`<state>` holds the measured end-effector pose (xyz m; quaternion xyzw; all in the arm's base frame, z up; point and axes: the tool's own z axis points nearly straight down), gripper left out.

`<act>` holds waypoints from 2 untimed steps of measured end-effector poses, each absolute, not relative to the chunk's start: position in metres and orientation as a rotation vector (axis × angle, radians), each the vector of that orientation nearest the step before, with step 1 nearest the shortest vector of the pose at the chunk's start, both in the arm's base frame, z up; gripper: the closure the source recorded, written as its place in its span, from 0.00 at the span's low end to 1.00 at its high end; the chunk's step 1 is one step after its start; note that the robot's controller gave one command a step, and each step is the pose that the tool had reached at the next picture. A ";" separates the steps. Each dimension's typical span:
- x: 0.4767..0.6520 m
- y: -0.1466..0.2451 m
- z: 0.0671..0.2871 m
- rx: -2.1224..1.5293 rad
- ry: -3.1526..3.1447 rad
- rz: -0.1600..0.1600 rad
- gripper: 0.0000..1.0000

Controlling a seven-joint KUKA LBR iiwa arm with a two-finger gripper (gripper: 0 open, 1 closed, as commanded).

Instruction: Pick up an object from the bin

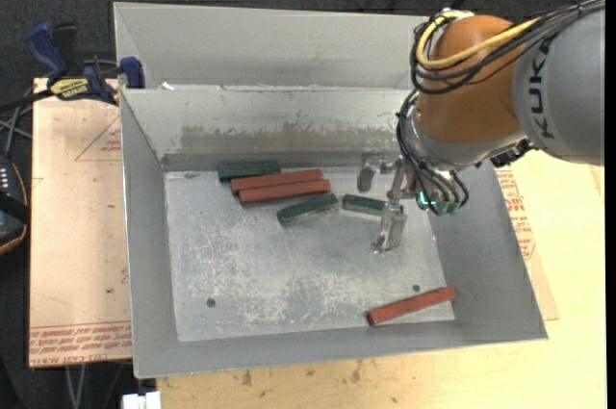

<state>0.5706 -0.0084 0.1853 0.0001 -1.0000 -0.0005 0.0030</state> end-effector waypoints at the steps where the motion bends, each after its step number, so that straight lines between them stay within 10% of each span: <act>1: 0.572 -0.008 0.188 0.000 -3.140 -0.002 0.00; 2: 0.561 -0.001 0.187 0.068 -3.142 -0.001 0.00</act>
Offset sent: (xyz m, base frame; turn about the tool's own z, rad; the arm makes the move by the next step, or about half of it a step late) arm -0.0226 0.0161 -0.0009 -0.0920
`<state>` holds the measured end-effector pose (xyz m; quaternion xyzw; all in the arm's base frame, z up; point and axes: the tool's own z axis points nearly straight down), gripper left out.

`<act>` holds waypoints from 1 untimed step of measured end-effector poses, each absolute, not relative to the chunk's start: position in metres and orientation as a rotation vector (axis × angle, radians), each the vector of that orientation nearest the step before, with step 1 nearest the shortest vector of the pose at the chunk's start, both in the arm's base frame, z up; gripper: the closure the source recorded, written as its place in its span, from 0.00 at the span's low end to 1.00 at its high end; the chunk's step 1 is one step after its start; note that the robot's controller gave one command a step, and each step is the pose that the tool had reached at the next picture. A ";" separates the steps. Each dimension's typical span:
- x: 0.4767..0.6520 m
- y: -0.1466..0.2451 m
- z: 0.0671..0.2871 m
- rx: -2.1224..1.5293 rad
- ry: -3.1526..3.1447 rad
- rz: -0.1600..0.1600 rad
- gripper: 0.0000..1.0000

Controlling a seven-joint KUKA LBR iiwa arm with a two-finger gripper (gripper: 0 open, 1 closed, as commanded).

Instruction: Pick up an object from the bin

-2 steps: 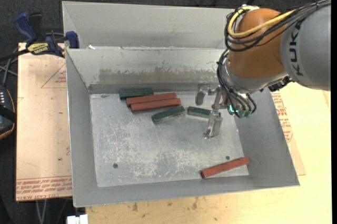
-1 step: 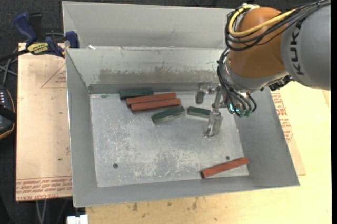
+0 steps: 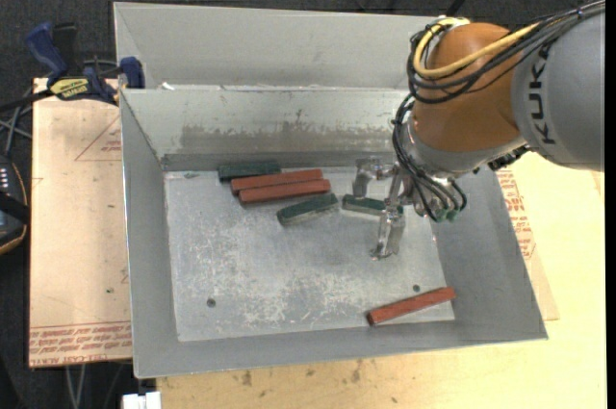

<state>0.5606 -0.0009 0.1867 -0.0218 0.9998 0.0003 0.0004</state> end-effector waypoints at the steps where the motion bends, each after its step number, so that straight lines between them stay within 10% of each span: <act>1: 0.599 -0.020 0.139 -0.110 3.126 0.000 0.00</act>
Offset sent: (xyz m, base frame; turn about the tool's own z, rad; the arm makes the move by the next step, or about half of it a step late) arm 0.0565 -0.0503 -0.1167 -0.1920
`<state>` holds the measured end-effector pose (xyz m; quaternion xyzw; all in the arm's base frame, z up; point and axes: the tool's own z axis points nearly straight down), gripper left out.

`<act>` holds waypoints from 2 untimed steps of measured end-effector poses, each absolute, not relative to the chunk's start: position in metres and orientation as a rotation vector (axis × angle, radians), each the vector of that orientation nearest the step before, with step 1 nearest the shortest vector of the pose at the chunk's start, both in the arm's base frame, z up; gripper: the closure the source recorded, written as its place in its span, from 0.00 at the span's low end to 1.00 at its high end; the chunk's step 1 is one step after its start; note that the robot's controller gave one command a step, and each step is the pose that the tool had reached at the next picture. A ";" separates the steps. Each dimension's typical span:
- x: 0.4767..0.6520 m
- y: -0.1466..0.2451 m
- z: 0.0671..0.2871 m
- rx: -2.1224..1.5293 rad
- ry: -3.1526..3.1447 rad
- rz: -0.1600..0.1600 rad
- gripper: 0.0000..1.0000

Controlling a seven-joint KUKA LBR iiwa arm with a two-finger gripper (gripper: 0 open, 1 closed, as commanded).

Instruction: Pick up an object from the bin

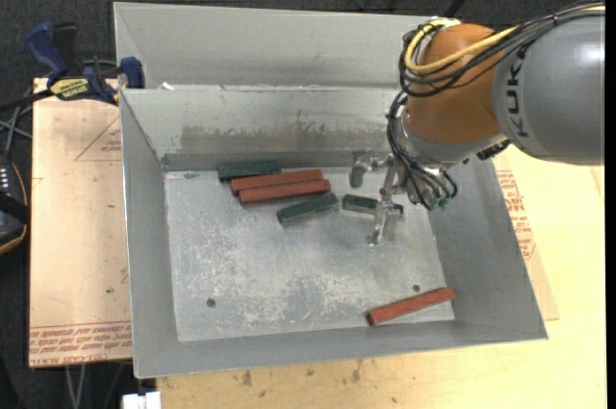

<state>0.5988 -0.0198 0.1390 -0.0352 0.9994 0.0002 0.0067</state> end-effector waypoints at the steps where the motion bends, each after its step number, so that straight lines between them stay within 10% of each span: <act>1: 0.619 -0.051 0.072 -0.365 3.117 0.001 1.00; 2: 0.619 -0.051 0.072 -0.364 3.117 0.001 1.00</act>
Offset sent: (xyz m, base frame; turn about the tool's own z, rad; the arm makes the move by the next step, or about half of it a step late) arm 0.0000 0.0000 0.0000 0.0000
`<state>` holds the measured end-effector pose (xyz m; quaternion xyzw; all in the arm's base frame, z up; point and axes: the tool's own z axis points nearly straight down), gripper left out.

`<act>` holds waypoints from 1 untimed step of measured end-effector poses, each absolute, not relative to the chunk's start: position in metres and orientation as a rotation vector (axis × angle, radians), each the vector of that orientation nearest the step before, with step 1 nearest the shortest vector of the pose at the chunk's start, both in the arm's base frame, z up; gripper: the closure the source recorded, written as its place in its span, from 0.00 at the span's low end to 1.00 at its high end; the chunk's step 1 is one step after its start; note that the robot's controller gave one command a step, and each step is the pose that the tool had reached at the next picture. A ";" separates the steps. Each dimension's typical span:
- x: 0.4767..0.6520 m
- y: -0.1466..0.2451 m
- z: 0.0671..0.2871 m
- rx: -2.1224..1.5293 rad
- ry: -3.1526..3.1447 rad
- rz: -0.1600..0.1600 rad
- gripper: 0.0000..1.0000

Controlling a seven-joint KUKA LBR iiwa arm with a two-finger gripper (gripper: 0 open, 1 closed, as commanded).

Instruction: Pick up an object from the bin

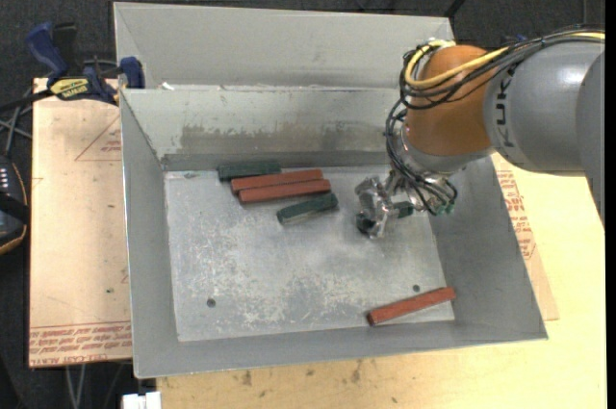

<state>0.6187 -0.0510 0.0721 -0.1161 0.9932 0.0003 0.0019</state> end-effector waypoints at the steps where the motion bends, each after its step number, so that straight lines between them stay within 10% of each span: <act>1: 0.627 -0.039 0.222 -0.484 3.099 0.000 1.00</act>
Offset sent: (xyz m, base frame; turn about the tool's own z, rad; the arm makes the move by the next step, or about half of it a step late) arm 0.0000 0.0000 0.0000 0.0000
